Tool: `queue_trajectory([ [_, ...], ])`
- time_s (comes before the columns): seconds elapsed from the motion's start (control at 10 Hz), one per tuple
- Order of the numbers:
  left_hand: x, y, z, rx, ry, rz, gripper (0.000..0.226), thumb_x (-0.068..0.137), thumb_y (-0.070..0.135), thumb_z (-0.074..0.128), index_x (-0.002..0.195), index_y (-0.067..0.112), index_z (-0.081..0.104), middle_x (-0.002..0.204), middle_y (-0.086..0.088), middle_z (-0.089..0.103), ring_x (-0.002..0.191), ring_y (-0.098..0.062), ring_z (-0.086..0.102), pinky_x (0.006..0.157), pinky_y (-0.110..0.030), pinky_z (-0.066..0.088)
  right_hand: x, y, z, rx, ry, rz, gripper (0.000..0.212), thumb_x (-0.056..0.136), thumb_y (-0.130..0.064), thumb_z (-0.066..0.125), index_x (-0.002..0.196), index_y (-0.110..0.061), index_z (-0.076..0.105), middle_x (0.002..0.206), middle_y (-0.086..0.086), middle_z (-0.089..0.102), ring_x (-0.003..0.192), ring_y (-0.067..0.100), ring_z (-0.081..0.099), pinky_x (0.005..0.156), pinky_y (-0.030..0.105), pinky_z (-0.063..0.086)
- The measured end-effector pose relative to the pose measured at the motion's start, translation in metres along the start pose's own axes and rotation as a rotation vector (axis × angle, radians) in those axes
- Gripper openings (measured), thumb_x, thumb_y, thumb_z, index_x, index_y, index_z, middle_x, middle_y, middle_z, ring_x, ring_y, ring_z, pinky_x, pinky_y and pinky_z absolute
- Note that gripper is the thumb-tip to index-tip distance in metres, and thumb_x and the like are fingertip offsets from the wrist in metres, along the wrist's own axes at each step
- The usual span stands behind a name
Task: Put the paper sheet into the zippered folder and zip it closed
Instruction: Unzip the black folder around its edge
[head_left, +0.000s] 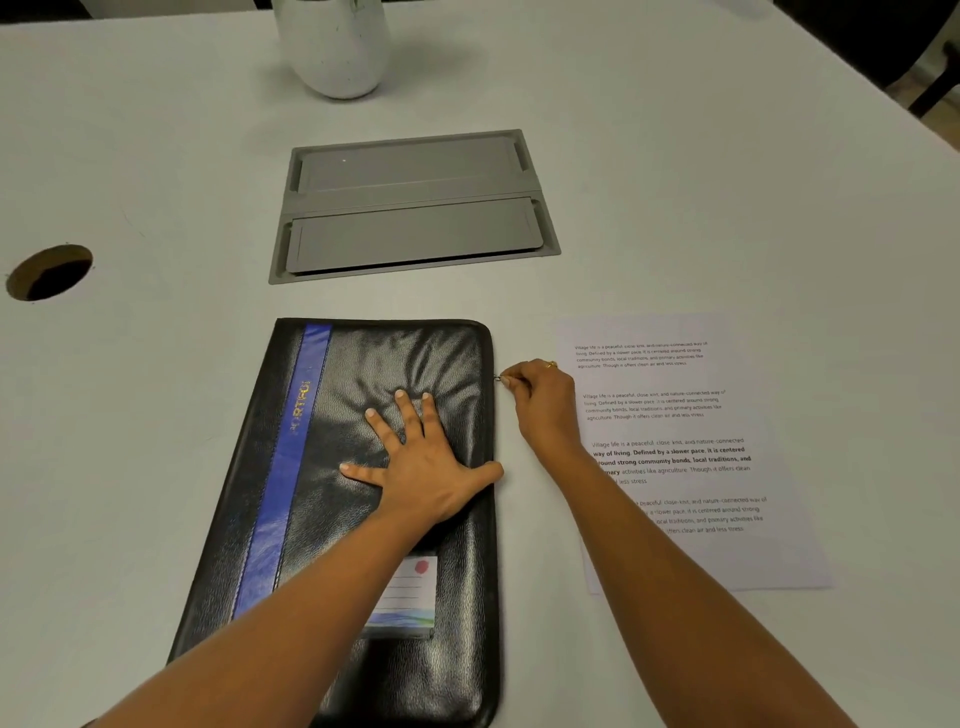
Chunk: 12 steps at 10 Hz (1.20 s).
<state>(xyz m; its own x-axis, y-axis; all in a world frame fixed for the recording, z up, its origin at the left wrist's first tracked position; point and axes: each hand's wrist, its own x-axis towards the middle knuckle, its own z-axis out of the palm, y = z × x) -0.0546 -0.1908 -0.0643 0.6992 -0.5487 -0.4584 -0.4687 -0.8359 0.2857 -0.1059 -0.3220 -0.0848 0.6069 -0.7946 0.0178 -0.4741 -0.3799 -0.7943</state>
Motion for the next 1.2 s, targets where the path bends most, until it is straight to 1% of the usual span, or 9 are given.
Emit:
queue_trajectory([
  [0.2,0.0,-0.001,0.0,-0.006,0.007,0.007,0.113,0.071,0.066,0.056,0.148,0.019,-0.012,0.154,-0.003,-0.027,0.138,-0.037,-0.028,0.095,-0.078,-0.003,0.018,-0.004,0.006,-0.013,0.023,0.059,0.019,0.089,-0.007,0.052,0.097,-0.001,0.068,0.102,0.019,0.067,0.1,0.029,0.056,0.081,0.027,0.037],
  [0.4,0.001,-0.001,0.0,-0.002,0.009,0.006,0.112,0.073,0.066,0.055,0.148,0.019,-0.012,0.154,-0.003,-0.027,0.138,-0.037,-0.028,0.096,-0.078,-0.003,0.039,-0.01,0.01,0.019,0.007,0.063,0.02,0.088,-0.002,0.051,0.097,0.002,0.068,0.101,0.021,0.067,0.1,0.028,0.056,0.071,0.017,0.031],
  [0.5,0.001,-0.001,0.001,-0.004,0.009,0.005,0.111,0.073,0.066,0.055,0.148,0.019,-0.012,0.154,-0.003,-0.027,0.138,-0.037,-0.028,0.096,-0.077,-0.003,0.041,-0.008,0.009,0.022,-0.032,0.034,0.019,0.088,0.0,0.051,0.096,0.004,0.068,0.1,0.023,0.066,0.101,0.031,0.054,0.077,0.022,0.033],
  [0.6,0.001,-0.002,0.001,-0.005,0.013,0.005,0.111,0.073,0.066,0.055,0.148,0.019,-0.012,0.154,-0.003,-0.027,0.138,-0.037,-0.028,0.096,-0.078,-0.004,0.034,-0.003,0.005,0.019,-0.072,-0.024,0.018,0.088,0.0,0.053,0.096,0.006,0.067,0.097,0.025,0.065,0.098,0.033,0.054,0.073,0.021,0.032],
  [0.7,0.001,-0.001,0.001,-0.004,0.015,0.006,0.111,0.073,0.066,0.054,0.148,0.019,-0.012,0.154,-0.003,-0.027,0.138,-0.037,-0.028,0.096,-0.078,-0.004,0.02,0.004,-0.001,0.03,-0.085,-0.068,0.015,0.086,0.0,0.055,0.092,0.005,0.068,0.092,0.024,0.065,0.093,0.032,0.055,0.067,0.015,0.027],
  [0.9,-0.001,-0.001,0.001,0.004,0.016,0.01,0.111,0.073,0.066,0.054,0.148,0.019,-0.012,0.154,-0.003,-0.027,0.139,-0.037,-0.028,0.096,-0.078,-0.003,0.001,0.007,-0.004,0.047,-0.049,-0.061,0.017,0.087,-0.002,0.055,0.094,0.004,0.069,0.094,0.024,0.066,0.093,0.033,0.055,0.069,0.017,0.028],
  [1.0,-0.001,-0.001,0.001,-0.004,0.014,0.012,0.11,0.073,0.065,0.055,0.149,0.019,-0.011,0.154,-0.003,-0.026,0.139,-0.037,-0.027,0.096,-0.077,-0.003,0.003,0.006,-0.001,0.022,-0.056,-0.046,0.017,0.088,-0.003,0.055,0.095,0.003,0.069,0.096,0.023,0.066,0.096,0.033,0.056,0.074,0.024,0.032],
  [1.1,-0.001,0.0,-0.001,-0.014,0.013,0.011,0.11,0.073,0.065,0.055,0.149,0.019,-0.01,0.155,-0.003,-0.024,0.139,-0.037,-0.026,0.096,-0.077,-0.003,0.006,0.004,0.005,0.022,-0.023,-0.01,0.017,0.087,-0.004,0.056,0.095,0.002,0.069,0.097,0.022,0.067,0.097,0.032,0.056,0.078,0.026,0.035],
  [1.2,-0.002,-0.001,-0.001,-0.019,0.014,0.011,0.109,0.073,0.064,0.056,0.149,0.019,-0.009,0.155,-0.003,-0.024,0.139,-0.036,-0.026,0.097,-0.077,-0.002,0.011,-0.001,0.012,0.033,0.013,0.048,0.02,0.088,-0.004,0.053,0.099,0.0,0.068,0.102,0.02,0.066,0.101,0.029,0.055,0.078,0.018,0.033],
])
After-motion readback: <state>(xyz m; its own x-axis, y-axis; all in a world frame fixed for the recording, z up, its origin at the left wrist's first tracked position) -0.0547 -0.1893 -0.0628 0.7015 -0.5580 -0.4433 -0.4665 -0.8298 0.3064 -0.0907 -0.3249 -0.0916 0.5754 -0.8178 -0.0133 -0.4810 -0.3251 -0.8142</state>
